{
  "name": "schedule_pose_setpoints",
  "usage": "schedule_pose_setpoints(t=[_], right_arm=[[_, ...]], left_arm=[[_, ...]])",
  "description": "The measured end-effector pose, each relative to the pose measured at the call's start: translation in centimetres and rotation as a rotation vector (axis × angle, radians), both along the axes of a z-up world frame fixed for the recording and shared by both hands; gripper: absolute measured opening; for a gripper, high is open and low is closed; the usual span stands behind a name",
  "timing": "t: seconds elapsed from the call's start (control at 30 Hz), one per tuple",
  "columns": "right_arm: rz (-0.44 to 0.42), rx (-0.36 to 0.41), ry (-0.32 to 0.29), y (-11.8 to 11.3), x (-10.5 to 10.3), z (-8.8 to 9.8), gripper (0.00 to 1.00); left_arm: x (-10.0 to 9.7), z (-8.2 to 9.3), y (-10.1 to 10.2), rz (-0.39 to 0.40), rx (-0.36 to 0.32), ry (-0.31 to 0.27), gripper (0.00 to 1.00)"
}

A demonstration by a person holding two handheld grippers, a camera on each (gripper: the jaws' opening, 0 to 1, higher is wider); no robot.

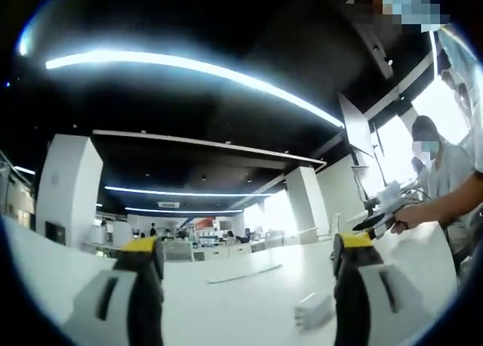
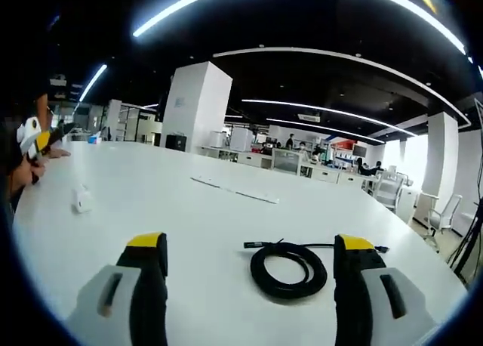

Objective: Plug the desk Type‑C cable into the charger adapter.

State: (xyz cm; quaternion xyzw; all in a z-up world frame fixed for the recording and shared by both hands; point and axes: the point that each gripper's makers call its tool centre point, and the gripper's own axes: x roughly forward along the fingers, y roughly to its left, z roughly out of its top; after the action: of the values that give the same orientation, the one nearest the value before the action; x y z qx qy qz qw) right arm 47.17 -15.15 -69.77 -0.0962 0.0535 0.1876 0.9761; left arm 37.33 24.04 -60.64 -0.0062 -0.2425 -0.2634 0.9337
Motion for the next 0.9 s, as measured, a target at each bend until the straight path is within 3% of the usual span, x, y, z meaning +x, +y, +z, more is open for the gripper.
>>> schedule_pose_setpoints(t=[0.9], right_arm=[[0.014,0.004,0.132,-0.7,2.3,-3.0,0.88]], left_arm=[[-0.5,0.2,0.5,-0.002,-0.013,-0.014,0.93]])
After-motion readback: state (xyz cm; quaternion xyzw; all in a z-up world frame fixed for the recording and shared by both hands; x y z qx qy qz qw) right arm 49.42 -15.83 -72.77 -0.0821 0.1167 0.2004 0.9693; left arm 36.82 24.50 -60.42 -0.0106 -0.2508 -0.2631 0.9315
